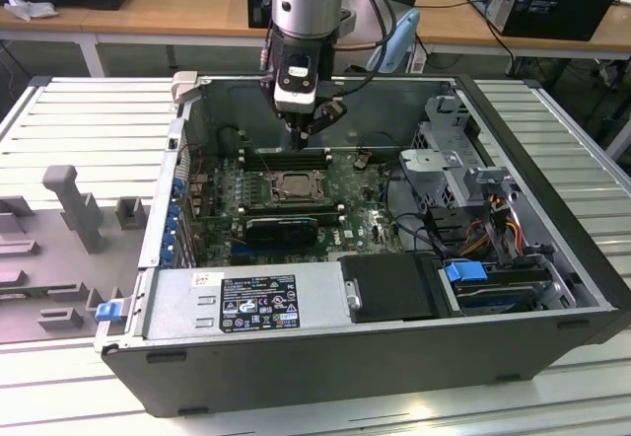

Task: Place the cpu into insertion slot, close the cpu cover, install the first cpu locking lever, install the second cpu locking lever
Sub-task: 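Install the first cpu locking lever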

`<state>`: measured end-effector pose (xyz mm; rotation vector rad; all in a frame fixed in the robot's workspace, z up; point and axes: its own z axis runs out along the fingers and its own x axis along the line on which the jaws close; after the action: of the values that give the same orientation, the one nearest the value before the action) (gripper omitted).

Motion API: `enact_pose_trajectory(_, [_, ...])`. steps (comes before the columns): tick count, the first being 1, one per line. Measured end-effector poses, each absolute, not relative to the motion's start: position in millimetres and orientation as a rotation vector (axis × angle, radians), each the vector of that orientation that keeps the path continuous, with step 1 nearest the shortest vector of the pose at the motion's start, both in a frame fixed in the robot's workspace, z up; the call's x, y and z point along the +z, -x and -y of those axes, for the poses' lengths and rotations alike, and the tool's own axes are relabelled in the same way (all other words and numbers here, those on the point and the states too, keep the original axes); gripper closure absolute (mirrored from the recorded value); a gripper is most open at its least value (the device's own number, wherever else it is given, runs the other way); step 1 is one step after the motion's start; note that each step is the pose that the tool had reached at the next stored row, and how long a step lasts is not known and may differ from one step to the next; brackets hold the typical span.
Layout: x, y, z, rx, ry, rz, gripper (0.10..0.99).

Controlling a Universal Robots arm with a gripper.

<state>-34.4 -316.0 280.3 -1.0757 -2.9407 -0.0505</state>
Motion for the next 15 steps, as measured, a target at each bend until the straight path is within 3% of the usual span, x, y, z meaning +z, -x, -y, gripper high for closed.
enact_pose_trajectory(15, [275.3,34.5,316.2,-0.049,0.646,3.068,0.980])
